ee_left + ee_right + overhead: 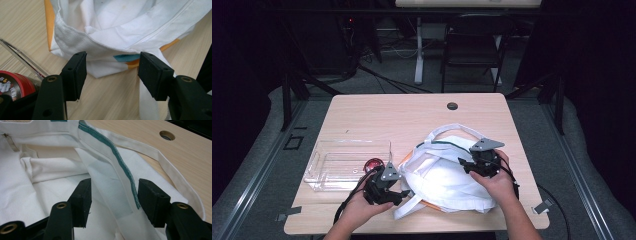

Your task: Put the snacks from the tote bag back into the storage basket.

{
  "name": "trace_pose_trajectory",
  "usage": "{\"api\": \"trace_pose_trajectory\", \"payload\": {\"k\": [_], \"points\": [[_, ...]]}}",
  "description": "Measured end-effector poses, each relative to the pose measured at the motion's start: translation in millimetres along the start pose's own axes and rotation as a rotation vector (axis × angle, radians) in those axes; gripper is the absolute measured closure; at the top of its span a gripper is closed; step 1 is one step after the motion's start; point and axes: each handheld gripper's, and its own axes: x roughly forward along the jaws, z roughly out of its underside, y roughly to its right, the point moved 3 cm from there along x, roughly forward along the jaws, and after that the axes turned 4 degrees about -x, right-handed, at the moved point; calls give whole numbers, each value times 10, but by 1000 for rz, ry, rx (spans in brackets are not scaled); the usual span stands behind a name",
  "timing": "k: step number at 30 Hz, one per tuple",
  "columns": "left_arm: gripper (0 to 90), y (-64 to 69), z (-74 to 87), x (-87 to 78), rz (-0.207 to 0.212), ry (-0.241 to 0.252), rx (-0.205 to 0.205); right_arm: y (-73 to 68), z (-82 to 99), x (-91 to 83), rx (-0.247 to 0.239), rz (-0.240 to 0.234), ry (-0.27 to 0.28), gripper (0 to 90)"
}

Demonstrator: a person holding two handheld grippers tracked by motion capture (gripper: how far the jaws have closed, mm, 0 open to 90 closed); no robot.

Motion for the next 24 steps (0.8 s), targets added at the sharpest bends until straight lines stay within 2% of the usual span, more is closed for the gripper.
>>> {"api": "trace_pose_trajectory", "payload": {"k": [10,24], "points": [[399,20,17,37,6,-5,7,-15,1,9,-6,-6,-2,450],[399,16,9,20,-6,28,0,-2,6,4,1,-2,4,449]]}}
